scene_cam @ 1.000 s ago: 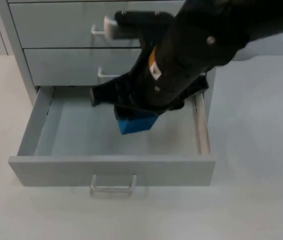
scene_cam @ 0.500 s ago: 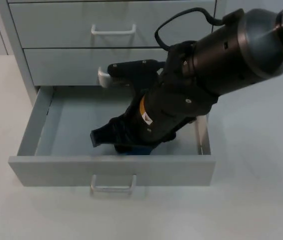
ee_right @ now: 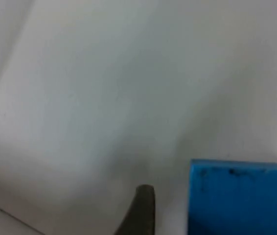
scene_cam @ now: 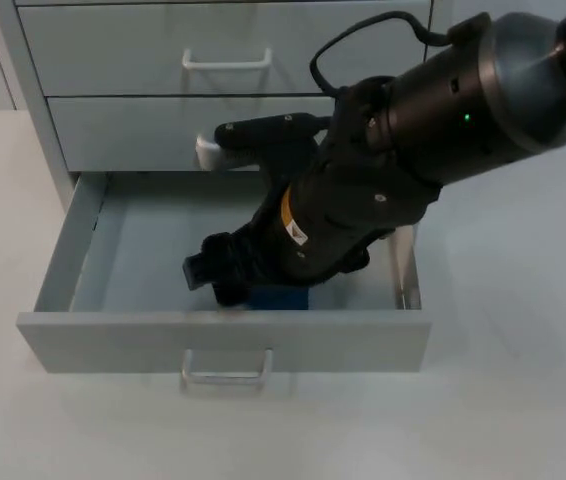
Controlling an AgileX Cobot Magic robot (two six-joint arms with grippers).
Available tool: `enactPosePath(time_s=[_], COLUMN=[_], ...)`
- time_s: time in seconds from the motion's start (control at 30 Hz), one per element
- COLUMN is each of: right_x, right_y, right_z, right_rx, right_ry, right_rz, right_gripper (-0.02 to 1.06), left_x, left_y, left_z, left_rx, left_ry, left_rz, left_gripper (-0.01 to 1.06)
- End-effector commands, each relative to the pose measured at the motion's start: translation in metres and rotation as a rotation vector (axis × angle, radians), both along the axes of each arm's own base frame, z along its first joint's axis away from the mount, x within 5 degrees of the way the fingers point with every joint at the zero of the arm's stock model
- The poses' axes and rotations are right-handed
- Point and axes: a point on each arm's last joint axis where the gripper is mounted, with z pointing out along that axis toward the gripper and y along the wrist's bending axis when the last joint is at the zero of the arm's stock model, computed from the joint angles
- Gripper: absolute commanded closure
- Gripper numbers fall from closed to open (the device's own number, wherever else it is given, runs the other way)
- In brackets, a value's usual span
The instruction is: Open the drawer with the left hand, place the block into the drawer with the right hand, then close the drawer with the left hand.
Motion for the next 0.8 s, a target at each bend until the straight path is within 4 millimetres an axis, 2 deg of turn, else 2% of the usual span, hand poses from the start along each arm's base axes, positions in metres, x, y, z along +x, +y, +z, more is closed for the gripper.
enactPosePath(time_s=[0.0,0.17,0.2,0.33,0.57,0.77], right_x=[-0.001,-0.013,-0.013,-0.035,-0.056,-0.081], right_y=[0.002,-0.013,-0.013,-0.016,-0.027,-0.056], right_z=[0.025,0.069,0.069,0.101,0.116,0.118], right_rx=[0.024,-0.044,-0.044,-0.107,-0.1,-0.093], right_ry=[-0.034,-0.026,-0.026,-0.015,0.02,0.03], right_rz=[-0.004,-0.092,-0.092,-0.022,0.031,0.054], right_gripper=[0.27,0.27,0.27,0.27,0.27,0.27], left_x=[0.0,0.0,0.0,0.0,0.0,-0.001], left_y=[-0.001,-0.002,-0.002,-0.002,-0.002,-0.002], left_z=[0.001,0.001,0.001,0.001,0.001,0.0], left_rx=[-0.014,-0.022,-0.022,-0.022,-0.022,-0.023], left_ry=[-0.015,-0.021,-0.021,-0.021,-0.017,-0.007], left_rz=[0.001,0.003,0.003,0.003,0.003,0.003], left_gripper=[0.0,0.0,0.0,0.0,0.0,0.0])
